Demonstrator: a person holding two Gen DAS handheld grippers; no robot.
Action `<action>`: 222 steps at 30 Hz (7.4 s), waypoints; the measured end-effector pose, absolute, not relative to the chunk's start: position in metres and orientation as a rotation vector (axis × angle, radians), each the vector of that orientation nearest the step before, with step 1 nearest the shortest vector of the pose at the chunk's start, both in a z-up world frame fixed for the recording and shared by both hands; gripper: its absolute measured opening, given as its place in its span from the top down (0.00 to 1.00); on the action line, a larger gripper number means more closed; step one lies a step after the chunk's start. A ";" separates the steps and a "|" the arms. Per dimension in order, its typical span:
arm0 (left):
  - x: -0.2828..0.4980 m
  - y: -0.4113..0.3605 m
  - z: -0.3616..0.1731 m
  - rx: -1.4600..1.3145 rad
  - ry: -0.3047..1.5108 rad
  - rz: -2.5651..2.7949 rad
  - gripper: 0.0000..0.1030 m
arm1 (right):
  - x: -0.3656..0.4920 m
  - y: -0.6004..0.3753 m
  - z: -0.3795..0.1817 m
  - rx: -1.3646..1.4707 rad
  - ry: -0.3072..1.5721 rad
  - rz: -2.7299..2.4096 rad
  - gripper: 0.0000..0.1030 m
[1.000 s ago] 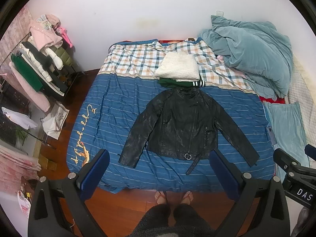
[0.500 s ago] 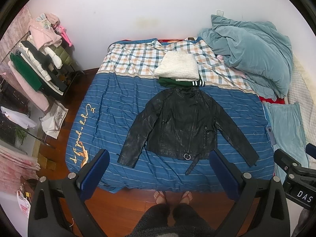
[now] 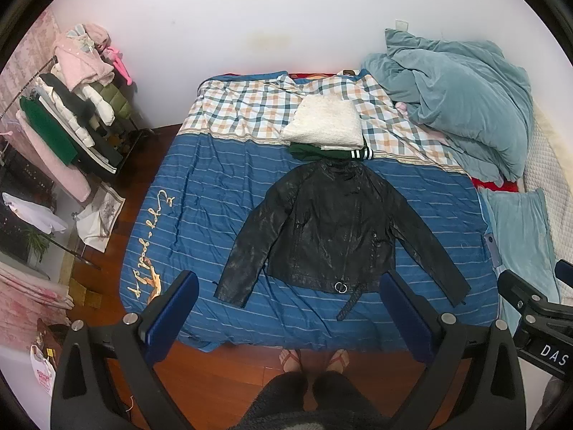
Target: Fold large clothes
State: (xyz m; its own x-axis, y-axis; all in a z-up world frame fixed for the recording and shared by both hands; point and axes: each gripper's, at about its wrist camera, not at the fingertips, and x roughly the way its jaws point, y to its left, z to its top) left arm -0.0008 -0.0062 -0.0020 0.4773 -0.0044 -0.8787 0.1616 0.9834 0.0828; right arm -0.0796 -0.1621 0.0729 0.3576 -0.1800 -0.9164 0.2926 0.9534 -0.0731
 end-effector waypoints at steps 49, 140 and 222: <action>0.048 -0.002 -0.028 0.209 1.001 -0.110 0.00 | -0.044 -0.162 0.052 0.204 1.165 -0.309 0.00; 0.148 0.216 -0.499 -0.425 1.441 0.771 0.00 | 0.333 -0.113 -0.487 0.417 1.244 0.303 0.38; 0.341 -0.282 -0.461 0.129 1.179 -0.388 0.92 | 0.235 -0.459 -0.523 0.417 1.380 -0.636 0.26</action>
State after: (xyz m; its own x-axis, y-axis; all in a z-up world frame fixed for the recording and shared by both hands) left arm 0.3407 -0.2817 -0.4612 0.3249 -0.2286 -0.9177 0.3618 0.9266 -0.1028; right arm 0.2346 -0.4590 -0.5226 0.0656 -0.1712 -0.9831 0.6367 0.7657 -0.0908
